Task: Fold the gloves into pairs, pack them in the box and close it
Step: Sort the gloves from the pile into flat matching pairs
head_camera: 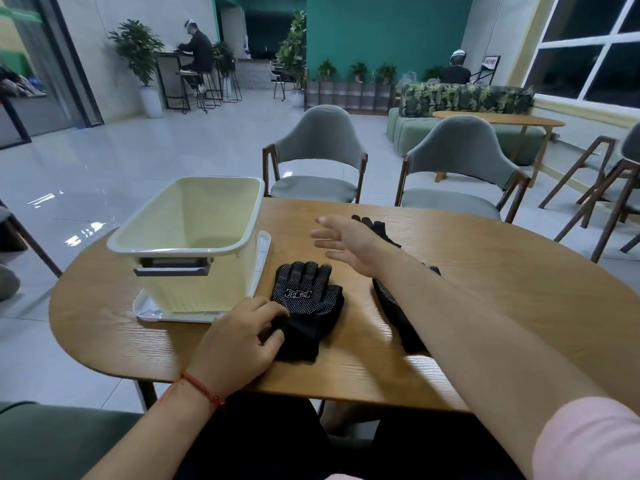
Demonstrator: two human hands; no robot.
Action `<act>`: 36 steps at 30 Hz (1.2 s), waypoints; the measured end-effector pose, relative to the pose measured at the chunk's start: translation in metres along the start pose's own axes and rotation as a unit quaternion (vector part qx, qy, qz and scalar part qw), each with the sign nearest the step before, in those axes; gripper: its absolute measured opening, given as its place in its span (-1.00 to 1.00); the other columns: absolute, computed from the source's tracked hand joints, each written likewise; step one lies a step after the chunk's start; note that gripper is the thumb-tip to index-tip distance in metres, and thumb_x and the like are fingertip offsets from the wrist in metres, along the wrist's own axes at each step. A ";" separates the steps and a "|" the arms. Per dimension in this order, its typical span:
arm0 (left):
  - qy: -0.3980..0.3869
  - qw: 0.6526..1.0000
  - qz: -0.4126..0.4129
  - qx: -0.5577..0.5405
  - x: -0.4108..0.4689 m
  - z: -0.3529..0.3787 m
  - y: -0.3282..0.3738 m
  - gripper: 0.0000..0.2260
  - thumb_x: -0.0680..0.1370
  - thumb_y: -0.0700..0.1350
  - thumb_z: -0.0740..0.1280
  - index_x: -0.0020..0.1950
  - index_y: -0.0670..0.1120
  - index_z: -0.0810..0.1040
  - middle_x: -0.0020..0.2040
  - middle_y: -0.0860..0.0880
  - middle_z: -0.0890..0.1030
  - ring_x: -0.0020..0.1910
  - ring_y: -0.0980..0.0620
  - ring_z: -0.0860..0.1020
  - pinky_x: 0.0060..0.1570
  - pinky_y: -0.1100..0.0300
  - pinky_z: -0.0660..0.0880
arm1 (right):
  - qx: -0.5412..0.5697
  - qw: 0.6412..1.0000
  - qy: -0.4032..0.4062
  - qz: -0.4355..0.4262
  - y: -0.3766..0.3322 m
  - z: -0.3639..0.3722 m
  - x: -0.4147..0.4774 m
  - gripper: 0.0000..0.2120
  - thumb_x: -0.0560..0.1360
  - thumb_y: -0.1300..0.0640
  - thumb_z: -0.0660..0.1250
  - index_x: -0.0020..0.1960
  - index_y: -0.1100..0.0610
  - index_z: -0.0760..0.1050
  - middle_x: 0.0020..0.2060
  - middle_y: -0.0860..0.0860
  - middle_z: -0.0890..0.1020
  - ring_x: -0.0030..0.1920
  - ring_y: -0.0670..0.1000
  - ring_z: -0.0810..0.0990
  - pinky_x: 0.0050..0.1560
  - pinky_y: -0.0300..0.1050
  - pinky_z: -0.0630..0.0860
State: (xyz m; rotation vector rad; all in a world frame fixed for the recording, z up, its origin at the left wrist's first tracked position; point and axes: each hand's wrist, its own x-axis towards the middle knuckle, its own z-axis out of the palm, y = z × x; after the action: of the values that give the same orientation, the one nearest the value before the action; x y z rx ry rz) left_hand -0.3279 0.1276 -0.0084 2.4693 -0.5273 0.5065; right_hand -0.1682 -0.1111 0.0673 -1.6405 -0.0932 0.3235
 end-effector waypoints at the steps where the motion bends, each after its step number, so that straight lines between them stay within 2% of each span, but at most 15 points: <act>1: 0.001 1.000 0.000 -0.002 0.000 0.000 0.000 -0.72 0.47 0.10 0.27 0.14 0.16 0.62 0.06 0.20 0.58 0.10 0.15 0.58 0.02 0.05 0.61 | -0.043 0.999 0.009 -0.007 0.001 -0.001 -0.001 -0.62 0.71 -0.01 0.30 0.49 0.05 0.48 0.29 0.05 0.67 0.31 0.07 0.63 0.47 0.14 0.46; 3: 0.001 1.000 0.000 -0.004 0.000 0.001 -0.001 -0.72 0.47 0.10 0.28 0.14 0.17 0.62 0.06 0.20 0.58 0.07 0.17 0.58 0.01 0.06 0.61 | -0.136 0.990 0.026 -0.020 0.007 -0.002 0.001 -0.74 0.67 0.05 0.35 0.35 -0.01 0.58 0.23 0.00 0.69 0.25 0.02 0.65 0.39 0.09 0.53; 6: -0.002 1.000 -0.001 -0.011 0.000 0.001 -0.002 -0.73 0.46 0.09 0.31 0.13 0.17 0.61 0.05 0.22 0.56 0.02 0.19 0.56 -0.01 0.05 0.62 | -0.245 0.968 0.039 -0.048 0.018 0.000 0.005 -0.74 0.57 0.07 0.45 0.25 -0.06 0.67 0.11 -0.09 0.73 0.16 -0.08 0.69 0.25 -0.04 0.61; 10: -0.010 1.000 0.002 -0.023 0.000 0.001 -0.003 -0.76 0.45 0.04 0.36 0.12 0.15 0.62 0.04 0.23 0.55 0.03 0.22 0.54 0.02 0.10 0.59 | -0.296 0.951 0.061 -0.056 0.030 0.005 0.007 -0.70 0.53 0.27 0.45 0.22 0.01 0.71 0.05 -0.06 0.73 0.09 -0.02 0.70 0.03 -0.13 0.66; 16: -0.015 0.999 0.010 -0.027 0.001 0.001 -0.004 -0.80 0.46 -0.02 0.40 0.07 0.11 0.63 -0.01 0.21 0.56 0.03 0.20 0.53 0.05 0.16 0.54 | -0.313 0.943 0.091 -0.065 0.038 -0.001 0.010 -0.64 0.45 0.35 0.53 0.17 0.04 0.71 -0.01 -0.06 0.74 0.02 -0.04 0.71 -0.15 -0.24 0.58; 21: -0.014 1.000 0.013 -0.023 0.001 0.001 -0.005 -0.80 0.46 -0.03 0.40 0.07 0.10 0.64 -0.01 0.20 0.57 0.05 0.15 0.55 0.08 0.16 0.51 | -0.327 0.930 0.090 -0.138 0.041 -0.005 0.012 -0.71 0.46 0.29 0.57 0.12 0.04 0.70 -0.06 -0.08 0.73 -0.10 -0.12 0.68 -0.01 -0.23 0.61; 24: -0.014 1.000 0.015 -0.022 0.001 0.002 -0.005 -0.81 0.47 -0.03 0.40 0.08 0.09 0.64 -0.02 0.19 0.57 0.04 0.15 0.54 0.07 0.14 0.52 | -0.348 0.925 0.062 -0.142 0.034 -0.016 0.016 -0.78 0.52 0.18 0.56 0.11 -0.05 0.70 -0.04 -0.16 0.74 -0.04 -0.16 0.70 0.13 -0.18 0.63; 26: -0.007 1.000 0.021 -0.019 0.000 0.001 -0.004 -0.82 0.50 0.04 0.37 0.07 0.09 0.65 -0.03 0.19 0.56 0.04 0.16 0.55 0.05 0.14 0.54 | -0.376 0.913 0.091 -0.131 0.028 -0.031 0.016 -0.83 0.57 0.14 0.48 0.14 -0.04 0.71 0.04 -0.15 0.73 0.04 -0.11 0.69 0.20 -0.12 0.61; 30: 0.014 0.999 0.030 -0.022 -0.002 0.000 0.001 -0.76 0.56 0.23 0.35 0.01 0.12 0.68 -0.09 0.20 0.52 -0.02 0.18 0.53 -0.02 0.21 0.52 | -0.468 0.856 0.212 -0.052 0.023 -0.071 0.011 -0.72 0.56 0.16 0.30 0.17 -0.04 0.69 0.17 -0.02 0.68 0.18 0.07 0.58 0.17 -0.08 0.52; 33: 0.034 0.999 0.028 -0.013 -0.001 0.002 0.002 -0.71 0.61 0.25 0.29 -0.05 0.12 0.70 -0.15 0.18 0.50 -0.06 0.17 0.53 -0.09 0.14 0.55 | -0.536 0.825 0.175 0.041 0.029 -0.089 0.009 -0.69 0.50 0.12 0.25 0.14 -0.17 0.63 0.26 0.02 0.64 0.33 0.18 0.51 0.33 0.04 0.53; 36: 0.032 0.999 0.032 0.000 0.000 0.003 0.000 -0.74 0.62 0.22 0.29 -0.03 0.13 0.69 -0.12 0.18 0.51 -0.05 0.16 0.54 -0.11 0.09 0.58 | -0.532 0.831 0.146 0.065 0.036 -0.095 0.009 -0.55 0.54 0.04 0.30 0.41 -0.19 0.54 0.38 0.05 0.57 0.41 0.22 0.46 0.41 0.10 0.46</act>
State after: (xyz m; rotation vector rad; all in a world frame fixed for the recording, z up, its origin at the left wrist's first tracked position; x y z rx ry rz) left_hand -0.3274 0.1258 -0.0106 2.4340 -0.5816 0.6076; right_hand -0.1389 -0.2036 0.0364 -2.8048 0.0967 0.0991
